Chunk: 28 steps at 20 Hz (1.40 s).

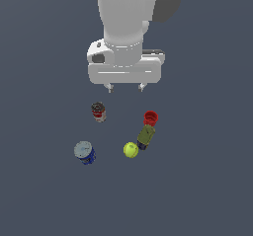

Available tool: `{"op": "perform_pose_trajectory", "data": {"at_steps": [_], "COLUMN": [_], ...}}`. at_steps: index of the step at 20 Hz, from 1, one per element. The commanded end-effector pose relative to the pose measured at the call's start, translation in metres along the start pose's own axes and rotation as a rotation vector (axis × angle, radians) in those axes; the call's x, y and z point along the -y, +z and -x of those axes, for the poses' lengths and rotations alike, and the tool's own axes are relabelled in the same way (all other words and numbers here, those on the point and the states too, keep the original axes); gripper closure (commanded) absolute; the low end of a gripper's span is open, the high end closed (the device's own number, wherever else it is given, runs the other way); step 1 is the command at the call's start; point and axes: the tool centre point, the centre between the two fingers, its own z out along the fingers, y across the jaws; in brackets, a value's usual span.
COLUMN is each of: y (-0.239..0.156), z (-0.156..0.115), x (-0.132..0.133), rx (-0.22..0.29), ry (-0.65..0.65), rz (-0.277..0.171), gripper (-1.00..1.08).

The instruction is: Pick up a designated object from a clutter of objects.

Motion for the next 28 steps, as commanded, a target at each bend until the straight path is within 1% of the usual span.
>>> {"op": "perform_pose_trajectory", "data": {"at_steps": [1,9,16,22,28], "y": [0.000,0.003,0.005,0.022,0.055], "z": [0.000,-0.001,-0.002,-0.015,-0.037], "x": [0.000,-0.017,-0.017,-0.014,-0.009], "rx": [0.000,-0.007,-0.007,-0.010,-0.014], "ry": [0.000,-0.015,-0.009,0.039,0.128], "rz": [0.000,0.020,0.020,0.018,0.016], "gripper": [-0.92,-0.92,-0.92,-0.92,-0.92]}}
